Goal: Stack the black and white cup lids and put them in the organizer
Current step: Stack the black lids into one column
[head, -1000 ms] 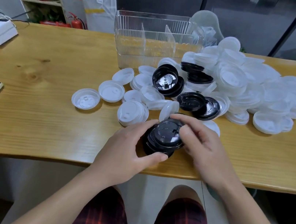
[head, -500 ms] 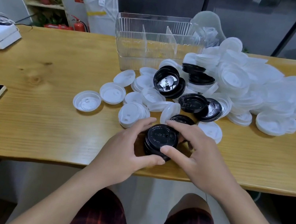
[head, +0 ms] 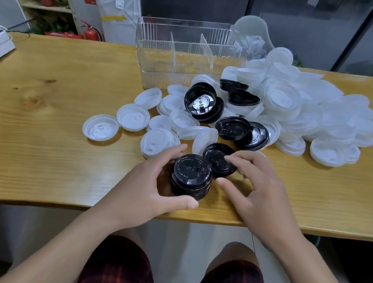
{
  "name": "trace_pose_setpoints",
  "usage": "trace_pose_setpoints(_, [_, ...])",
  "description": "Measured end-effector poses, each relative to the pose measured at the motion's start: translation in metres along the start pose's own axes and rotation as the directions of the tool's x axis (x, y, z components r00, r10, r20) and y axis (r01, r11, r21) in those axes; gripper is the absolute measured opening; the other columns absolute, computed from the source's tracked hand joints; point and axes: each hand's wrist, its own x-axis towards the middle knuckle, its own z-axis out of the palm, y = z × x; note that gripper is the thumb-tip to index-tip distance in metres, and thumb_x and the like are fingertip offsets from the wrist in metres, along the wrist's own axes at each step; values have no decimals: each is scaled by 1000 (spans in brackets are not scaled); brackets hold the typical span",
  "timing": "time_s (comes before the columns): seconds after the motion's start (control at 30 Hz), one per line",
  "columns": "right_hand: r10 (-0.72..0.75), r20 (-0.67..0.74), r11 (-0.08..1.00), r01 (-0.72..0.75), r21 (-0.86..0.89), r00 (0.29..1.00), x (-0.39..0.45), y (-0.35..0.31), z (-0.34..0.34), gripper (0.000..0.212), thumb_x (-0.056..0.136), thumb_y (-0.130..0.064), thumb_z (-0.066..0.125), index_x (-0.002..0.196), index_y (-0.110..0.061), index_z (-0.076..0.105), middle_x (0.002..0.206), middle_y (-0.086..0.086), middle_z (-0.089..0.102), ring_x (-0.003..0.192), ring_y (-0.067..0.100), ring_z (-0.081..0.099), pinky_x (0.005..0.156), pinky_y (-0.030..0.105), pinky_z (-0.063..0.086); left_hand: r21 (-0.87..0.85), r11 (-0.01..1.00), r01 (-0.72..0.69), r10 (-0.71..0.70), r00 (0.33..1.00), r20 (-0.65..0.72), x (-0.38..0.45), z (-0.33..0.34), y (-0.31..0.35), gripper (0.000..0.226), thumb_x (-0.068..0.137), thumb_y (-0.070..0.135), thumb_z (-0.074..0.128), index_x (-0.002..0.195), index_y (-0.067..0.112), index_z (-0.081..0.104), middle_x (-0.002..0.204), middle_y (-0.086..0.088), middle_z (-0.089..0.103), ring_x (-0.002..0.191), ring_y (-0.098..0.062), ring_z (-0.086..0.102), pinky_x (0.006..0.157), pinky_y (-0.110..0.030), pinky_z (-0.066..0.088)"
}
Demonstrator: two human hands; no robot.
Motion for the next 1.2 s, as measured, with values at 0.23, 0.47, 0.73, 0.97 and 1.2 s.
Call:
trace_pose_setpoints(0.23, [-71, 38, 983, 77, -169, 997, 7, 19, 10, 21, 96, -20, 80, 117, -16, 81, 128, -5, 65, 118, 19, 56, 103, 38, 49, -47, 998, -35, 33, 998, -48, -1, 9, 11, 69, 87, 46, 90, 148, 47, 59, 133, 32, 70, 126, 2, 65, 109, -28, 50])
trace_pose_setpoints(0.47, [119, -51, 984, -111, 141, 992, 5, 3, -2, 8, 102, -22, 73, 104, -29, 69, 98, -13, 69, 90, 14, 61, 79, 31, 50, -48, 998, -34, 30, 996, -85, -2, 10, 16, 59, 86, 41, 92, 137, 48, 63, 125, 32, 72, 115, 3, 68, 94, -7, 45])
trace_pose_setpoints(0.73, [298, 80, 799, -295, 524, 951, 1, -1, -13, 52, 98, -10, 77, 139, -32, 54, 83, 7, 77, 79, 24, 78, 87, 50, 60, -45, 999, -19, 13, 992, -125, 0, 14, 20, 57, 80, 46, 96, 128, 41, 65, 123, 28, 74, 111, -1, 71, 90, -10, 47])
trace_pose_setpoints(0.97, [326, 93, 738, -314, 597, 941, 0, 4, -13, 48, 99, -7, 77, 141, -25, 64, 82, 12, 75, 76, 26, 75, 75, 38, 54, -12, 999, -30, 28, 991, -131, 0, 15, 19, 63, 78, 49, 97, 131, 42, 63, 124, 28, 73, 115, -1, 70, 92, -14, 49])
trace_pose_setpoints(1.2, [390, 82, 727, -362, 583, 917, 4, 10, -17, 43, 92, -12, 85, 129, -26, 70, 82, 8, 77, 67, 23, 71, 63, 29, 54, 27, 999, -27, 30, 993, -115, -5, 14, 13, 84, 77, 56, 95, 150, 50, 54, 138, 32, 65, 126, 5, 62, 102, -11, 44])
